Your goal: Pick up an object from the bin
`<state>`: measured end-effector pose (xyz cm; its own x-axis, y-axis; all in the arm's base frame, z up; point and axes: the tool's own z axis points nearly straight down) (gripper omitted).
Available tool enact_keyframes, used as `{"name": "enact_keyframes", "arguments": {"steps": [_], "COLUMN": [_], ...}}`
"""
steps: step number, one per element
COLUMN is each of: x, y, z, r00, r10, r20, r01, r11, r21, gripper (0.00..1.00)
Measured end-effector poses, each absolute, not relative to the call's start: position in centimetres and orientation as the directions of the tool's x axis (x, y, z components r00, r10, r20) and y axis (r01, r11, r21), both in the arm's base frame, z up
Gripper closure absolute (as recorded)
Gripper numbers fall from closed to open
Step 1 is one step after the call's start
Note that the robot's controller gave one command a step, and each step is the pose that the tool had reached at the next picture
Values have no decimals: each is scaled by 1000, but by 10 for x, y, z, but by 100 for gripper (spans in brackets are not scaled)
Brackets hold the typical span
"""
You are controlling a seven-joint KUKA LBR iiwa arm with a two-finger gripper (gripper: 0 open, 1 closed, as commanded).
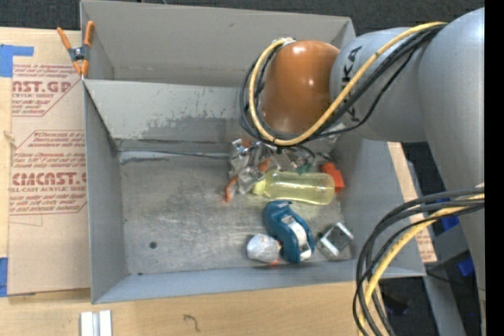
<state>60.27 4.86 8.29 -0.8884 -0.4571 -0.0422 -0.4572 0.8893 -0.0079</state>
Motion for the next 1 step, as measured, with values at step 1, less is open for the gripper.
{"name": "enact_keyframes", "arguments": {"steps": [1], "x": [579], "y": [12], "z": [83], "r00": [-851], "r10": [-524], "r20": [-48], "r01": [-524], "r11": [852], "r21": [-11], "gripper": [100]}}
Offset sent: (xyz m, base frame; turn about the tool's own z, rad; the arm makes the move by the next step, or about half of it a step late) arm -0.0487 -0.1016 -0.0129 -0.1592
